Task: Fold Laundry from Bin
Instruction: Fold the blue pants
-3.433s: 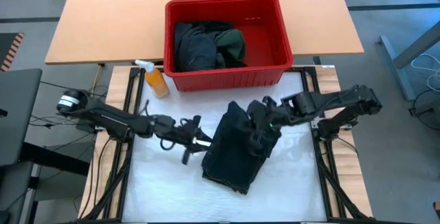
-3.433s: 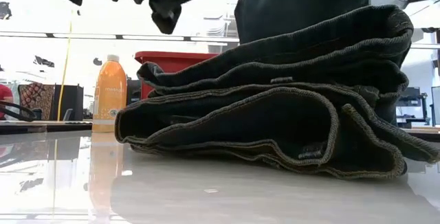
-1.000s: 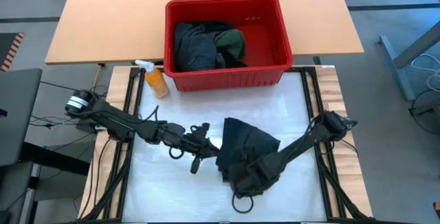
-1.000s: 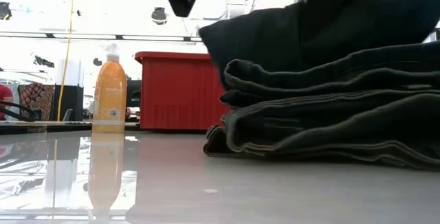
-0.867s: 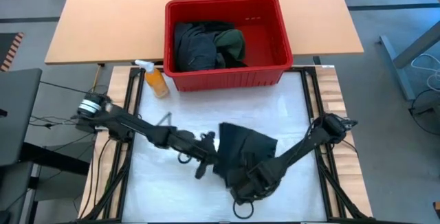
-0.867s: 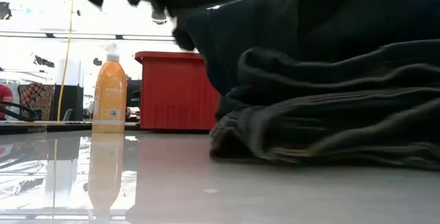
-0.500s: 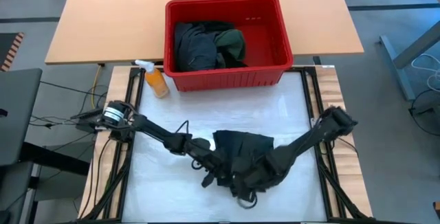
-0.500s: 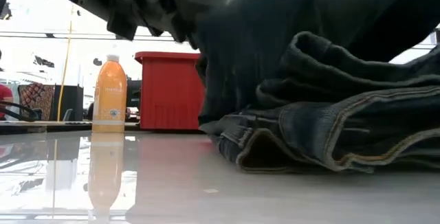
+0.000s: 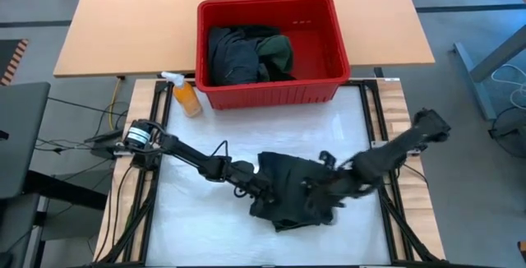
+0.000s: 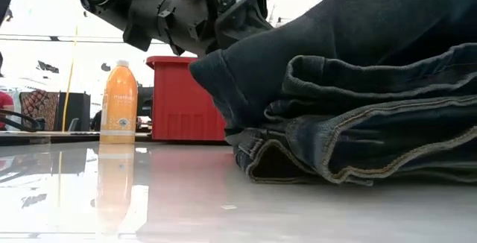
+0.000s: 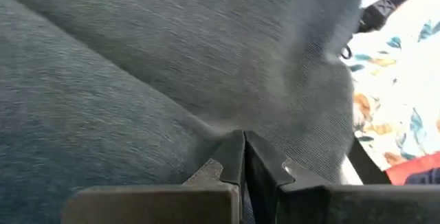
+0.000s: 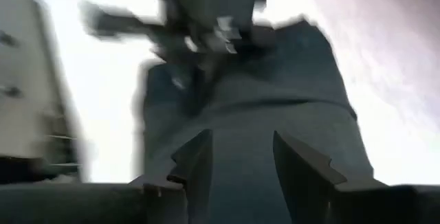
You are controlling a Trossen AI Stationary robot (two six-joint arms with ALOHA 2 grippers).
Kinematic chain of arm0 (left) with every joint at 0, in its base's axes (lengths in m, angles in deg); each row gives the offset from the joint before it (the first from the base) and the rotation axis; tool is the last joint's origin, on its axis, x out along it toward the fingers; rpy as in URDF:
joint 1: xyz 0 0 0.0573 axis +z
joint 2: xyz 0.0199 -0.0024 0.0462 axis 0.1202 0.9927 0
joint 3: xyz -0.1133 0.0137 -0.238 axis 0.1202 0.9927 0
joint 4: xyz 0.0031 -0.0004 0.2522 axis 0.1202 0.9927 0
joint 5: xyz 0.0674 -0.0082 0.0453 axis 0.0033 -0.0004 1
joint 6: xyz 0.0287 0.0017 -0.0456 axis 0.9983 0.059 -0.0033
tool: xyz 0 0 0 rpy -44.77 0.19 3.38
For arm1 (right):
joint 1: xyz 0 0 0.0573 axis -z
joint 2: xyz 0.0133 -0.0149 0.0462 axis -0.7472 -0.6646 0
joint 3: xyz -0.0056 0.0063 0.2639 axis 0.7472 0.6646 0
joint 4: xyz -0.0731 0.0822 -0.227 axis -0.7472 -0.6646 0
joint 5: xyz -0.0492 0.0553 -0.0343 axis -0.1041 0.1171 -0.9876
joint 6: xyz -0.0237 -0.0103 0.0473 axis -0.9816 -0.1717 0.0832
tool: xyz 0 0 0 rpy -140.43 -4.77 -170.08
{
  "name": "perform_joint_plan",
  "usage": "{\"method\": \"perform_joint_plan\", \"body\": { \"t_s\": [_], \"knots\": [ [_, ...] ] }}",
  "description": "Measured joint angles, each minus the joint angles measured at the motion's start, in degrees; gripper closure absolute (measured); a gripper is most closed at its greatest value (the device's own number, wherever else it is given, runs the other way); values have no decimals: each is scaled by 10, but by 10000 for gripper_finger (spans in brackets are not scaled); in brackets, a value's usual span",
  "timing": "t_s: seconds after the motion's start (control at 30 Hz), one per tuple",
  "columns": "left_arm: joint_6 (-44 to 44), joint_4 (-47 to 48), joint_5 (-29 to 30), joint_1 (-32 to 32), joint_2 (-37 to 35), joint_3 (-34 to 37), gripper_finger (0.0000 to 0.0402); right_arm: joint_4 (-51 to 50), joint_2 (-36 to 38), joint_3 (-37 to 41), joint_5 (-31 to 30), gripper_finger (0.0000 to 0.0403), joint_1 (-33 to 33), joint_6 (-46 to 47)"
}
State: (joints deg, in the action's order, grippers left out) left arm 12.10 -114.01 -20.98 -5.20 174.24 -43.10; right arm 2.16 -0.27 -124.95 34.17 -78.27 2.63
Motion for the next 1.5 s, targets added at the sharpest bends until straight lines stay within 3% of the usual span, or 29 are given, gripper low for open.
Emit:
{"method": "perform_joint_plan", "body": {
  "t_s": [0.13, 0.27, 0.47, 0.73, 0.97, 1.03, 1.13, 1.27, 1.4, 1.5],
  "knots": [
    [-13, 4, 1, 5, 0, 0, 401, 104, 50, 128, 13, 232, 9, -6],
    [-44, 16, 0, 16, 0, 0, 401, 191, 89, 256, 102, 237, -23, 32],
    [-72, 16, 0, 41, 0, 0, 401, 241, 119, 373, 89, 249, -110, 133],
    [-96, -8, -4, 87, -54, 0, 401, 303, 65, 444, 27, 265, -129, 272],
    [-33, -1, 84, 66, -131, -1, 401, 475, -7, 441, -5, 274, -20, 365],
    [-28, 21, 100, 52, -132, 0, 401, 516, -7, 431, 13, 277, 16, 336],
    [-36, 62, 116, 31, -132, 0, 401, 548, 13, 406, 98, 282, 58, 222],
    [-39, 111, 150, 5, -132, 0, 401, 526, 77, 367, 174, 284, 69, 130],
    [-42, 121, 181, -23, -132, 0, 401, 471, 141, 347, 194, 284, 75, 70],
    [-57, 144, 190, -38, -115, 0, 401, 406, 182, 339, 169, 284, 101, 30]
  ]
}}
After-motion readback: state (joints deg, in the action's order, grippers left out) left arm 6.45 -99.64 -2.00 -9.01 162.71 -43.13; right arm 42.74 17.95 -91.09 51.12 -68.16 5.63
